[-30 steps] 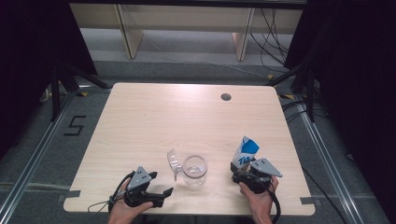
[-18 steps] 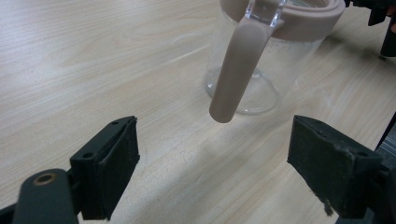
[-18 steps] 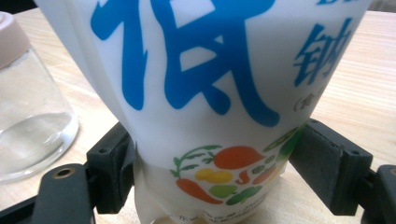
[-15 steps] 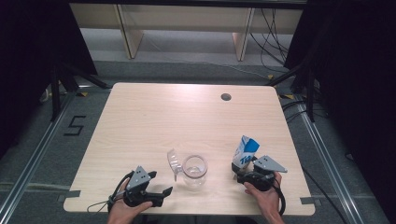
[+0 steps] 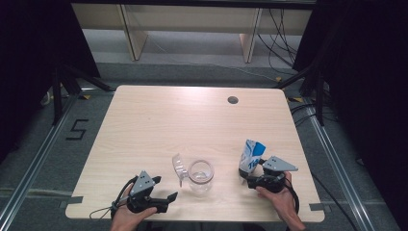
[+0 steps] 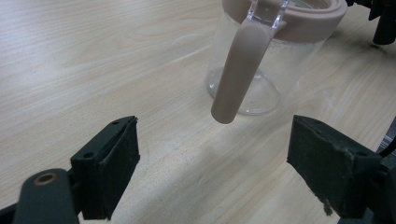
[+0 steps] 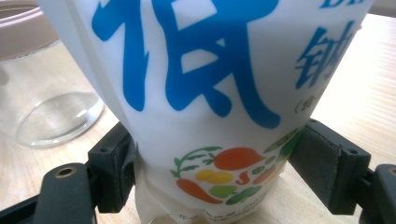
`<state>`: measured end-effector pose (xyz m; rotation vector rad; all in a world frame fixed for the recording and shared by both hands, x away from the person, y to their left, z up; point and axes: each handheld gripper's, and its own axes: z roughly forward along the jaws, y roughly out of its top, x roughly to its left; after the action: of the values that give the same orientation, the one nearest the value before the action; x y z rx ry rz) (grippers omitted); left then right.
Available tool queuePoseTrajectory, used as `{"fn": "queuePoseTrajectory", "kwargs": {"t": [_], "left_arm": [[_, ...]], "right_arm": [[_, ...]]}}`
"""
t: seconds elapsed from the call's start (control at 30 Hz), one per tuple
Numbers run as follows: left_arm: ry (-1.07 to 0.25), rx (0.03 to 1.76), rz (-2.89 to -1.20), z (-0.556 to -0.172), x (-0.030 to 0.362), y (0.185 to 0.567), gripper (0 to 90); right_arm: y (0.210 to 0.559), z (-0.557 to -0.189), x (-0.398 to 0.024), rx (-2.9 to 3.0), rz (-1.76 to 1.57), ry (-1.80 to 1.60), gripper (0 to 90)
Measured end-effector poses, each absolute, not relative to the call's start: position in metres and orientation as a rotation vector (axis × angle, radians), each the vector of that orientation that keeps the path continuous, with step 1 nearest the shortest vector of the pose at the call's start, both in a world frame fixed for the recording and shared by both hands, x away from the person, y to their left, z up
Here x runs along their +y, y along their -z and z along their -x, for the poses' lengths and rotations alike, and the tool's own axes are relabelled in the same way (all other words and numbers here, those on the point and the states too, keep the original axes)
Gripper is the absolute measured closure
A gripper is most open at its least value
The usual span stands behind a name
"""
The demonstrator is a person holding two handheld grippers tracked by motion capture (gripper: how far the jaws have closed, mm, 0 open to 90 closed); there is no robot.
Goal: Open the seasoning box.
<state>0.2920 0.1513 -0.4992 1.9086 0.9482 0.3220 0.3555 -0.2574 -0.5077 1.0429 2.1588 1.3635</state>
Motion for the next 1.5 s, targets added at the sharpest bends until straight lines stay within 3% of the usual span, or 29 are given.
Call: {"fn": "queuePoseTrajectory", "kwargs": {"t": [0.53, 0.77, 1.07, 1.5], "left_arm": [[-0.320, 0.950, -1.903, -0.292, 0.151, 0.498, 16.0], [-0.307, 0.952, -1.903, -0.291, 0.151, 0.498, 16.1], [-0.304, 0.937, -1.904, -0.291, 0.149, 0.498, 16.0], [-0.306, 0.943, -1.909, -0.290, 0.149, 0.499, 16.0]], "right_arm": [[0.509, -0.370, -0.268, 2.224, -0.876, -1.424, 22.7], [0.503, -0.352, -0.263, 2.145, -1.046, -1.388, 15.7], [0.496, -0.330, -0.253, 1.954, -1.203, -1.321, 15.5], [0.502, -0.331, -0.218, 1.848, -1.233, -1.158, 18.4]]}}
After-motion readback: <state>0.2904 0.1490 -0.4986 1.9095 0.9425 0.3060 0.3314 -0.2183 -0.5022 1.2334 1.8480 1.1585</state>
